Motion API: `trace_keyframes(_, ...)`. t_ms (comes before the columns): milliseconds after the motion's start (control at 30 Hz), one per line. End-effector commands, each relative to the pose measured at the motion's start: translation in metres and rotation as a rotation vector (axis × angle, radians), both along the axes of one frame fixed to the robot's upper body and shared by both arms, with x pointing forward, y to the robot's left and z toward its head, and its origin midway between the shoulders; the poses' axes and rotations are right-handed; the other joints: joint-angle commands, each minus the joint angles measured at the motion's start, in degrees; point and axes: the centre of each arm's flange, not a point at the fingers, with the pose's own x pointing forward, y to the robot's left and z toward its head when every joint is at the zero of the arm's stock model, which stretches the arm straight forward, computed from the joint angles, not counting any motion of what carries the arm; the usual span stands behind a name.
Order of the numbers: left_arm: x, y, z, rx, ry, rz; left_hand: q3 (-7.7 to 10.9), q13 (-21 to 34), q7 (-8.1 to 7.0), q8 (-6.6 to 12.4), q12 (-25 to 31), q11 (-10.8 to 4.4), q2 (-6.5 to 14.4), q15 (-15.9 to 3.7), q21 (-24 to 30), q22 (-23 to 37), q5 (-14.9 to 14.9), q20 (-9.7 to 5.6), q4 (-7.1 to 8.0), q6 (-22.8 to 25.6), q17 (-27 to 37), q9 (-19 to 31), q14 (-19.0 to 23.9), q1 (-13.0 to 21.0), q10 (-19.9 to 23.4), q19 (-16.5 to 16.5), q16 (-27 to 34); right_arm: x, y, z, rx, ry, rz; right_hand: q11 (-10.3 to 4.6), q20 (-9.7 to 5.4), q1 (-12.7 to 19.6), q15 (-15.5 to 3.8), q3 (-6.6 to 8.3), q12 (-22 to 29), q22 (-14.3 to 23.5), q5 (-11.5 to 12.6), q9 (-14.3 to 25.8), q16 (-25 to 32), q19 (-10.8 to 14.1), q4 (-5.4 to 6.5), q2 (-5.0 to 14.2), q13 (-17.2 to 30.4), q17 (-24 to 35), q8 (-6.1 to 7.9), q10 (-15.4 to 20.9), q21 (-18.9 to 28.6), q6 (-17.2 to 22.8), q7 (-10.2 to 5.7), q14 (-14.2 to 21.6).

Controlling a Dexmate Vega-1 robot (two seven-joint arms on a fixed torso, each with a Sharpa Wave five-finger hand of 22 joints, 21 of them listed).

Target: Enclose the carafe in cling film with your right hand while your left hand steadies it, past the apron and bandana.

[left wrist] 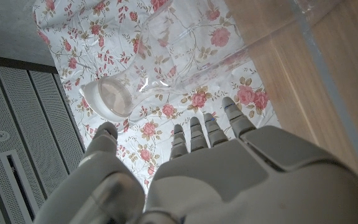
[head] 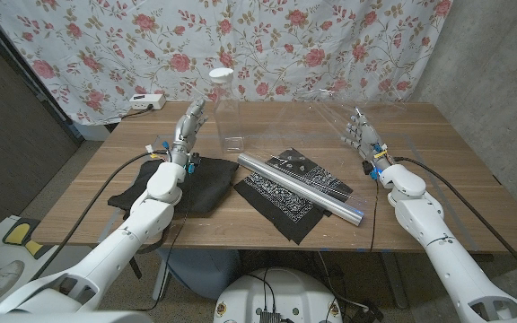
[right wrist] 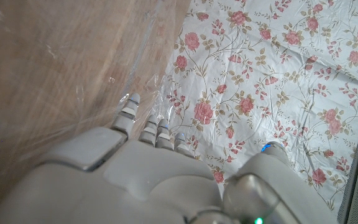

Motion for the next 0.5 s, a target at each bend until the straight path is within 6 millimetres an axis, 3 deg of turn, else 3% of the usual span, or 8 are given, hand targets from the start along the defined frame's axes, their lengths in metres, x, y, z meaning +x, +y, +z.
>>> trace_keyframes(33,-0.01,0.01,0.011,0.001,-0.053,0.054,-0.17,0.2,-0.22,-0.09,-0.3,0.17,0.0,0.27,-0.6,0.0,0.1,0.45,0.06,-0.4,0.1,0.2,-0.5,0.4,-0.7,-1.4,-0.1,-0.002,0.002,0.004,-0.038,0.003,0.014,-0.23,0.04,0.4,0.29,0.22,-0.1,0.1,-0.2,0.2,0.2,-0.7,-0.32,0.28,0.0,0.1,0.09,-0.3,0.2,-0.4,-0.34,-0.6)
trace_keyframes(500,-0.015,0.009,0.036,0.091,-0.133,0.112,-0.32,0.2,-0.81,-0.23,-0.5,0.27,0.0,1.25,-0.9,-0.2,0.1,1.01,0.11,-1.0,0.1,0.2,-1.7,0.4,-1.2,-2.4,-0.3,-0.004,-0.001,0.002,-0.028,-0.002,0.018,-0.62,0.07,0.4,0.39,0.21,0.1,0.1,-0.3,0.2,0.1,-1.7,-0.32,0.5,-0.1,0.0,0.06,0.2,-0.1,-0.6,-0.68,-1.1)
